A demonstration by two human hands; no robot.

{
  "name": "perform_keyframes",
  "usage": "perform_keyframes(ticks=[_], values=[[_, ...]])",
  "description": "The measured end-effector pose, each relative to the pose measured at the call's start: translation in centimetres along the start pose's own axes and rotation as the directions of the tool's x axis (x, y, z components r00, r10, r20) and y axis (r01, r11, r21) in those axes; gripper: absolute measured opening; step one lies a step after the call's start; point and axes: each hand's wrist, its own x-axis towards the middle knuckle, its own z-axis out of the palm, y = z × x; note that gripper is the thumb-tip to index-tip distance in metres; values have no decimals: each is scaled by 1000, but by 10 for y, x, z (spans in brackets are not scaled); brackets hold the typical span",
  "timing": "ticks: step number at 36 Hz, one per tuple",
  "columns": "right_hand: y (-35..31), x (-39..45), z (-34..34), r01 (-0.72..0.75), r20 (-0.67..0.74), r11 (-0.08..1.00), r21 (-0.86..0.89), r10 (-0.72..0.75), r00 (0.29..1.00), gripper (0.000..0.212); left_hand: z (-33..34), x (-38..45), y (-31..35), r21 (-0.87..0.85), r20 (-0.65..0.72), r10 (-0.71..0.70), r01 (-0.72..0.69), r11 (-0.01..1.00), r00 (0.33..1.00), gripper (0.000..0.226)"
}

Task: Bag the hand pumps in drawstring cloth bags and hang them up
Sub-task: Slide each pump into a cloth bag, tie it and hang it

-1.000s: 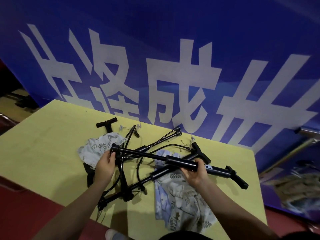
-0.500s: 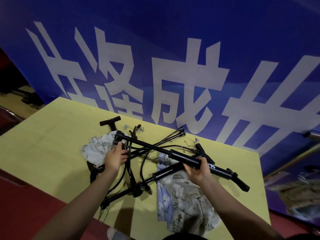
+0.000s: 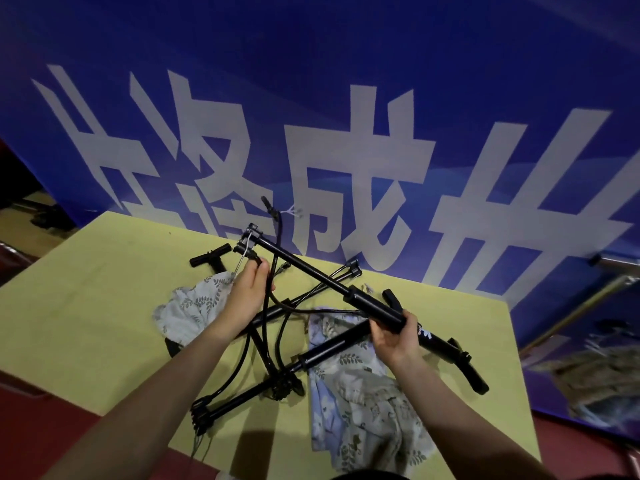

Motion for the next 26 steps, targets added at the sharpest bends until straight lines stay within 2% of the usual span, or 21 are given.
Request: perform_keyframes(ticks=[6,9,11,14,20,24,26], values=[[-17,3,-3,115,42,993,-18,-114,993,30,6,6,-3,172,55,83,-91,981,995,22],[-27,8,-4,142,53,989,-33,-140,989,31,8,7,-1,165,74,159,-170,972,984,27],[-31,9,-4,158,43,987,-34,-156,987,34,11,10,2,149,81,164,-174,973,983,27],[-33,10,-3,159,33,986,-46,-157,987,37,18,11,7,66,111,83,-91,994,990,21],[-29,6,-3,122,44,991,-53,-120,992,32,24,7,-19,141,159,-30,8,990,987,18],[-27,7,-1,116,30,992,-45,-115,993,30,32,-4,-50,328,161,-125,66,942,979,9],[-28,9,-1,122,16,992,-30,-121,992,30,35,-10,-64,399,158,-207,129,908,965,14]])
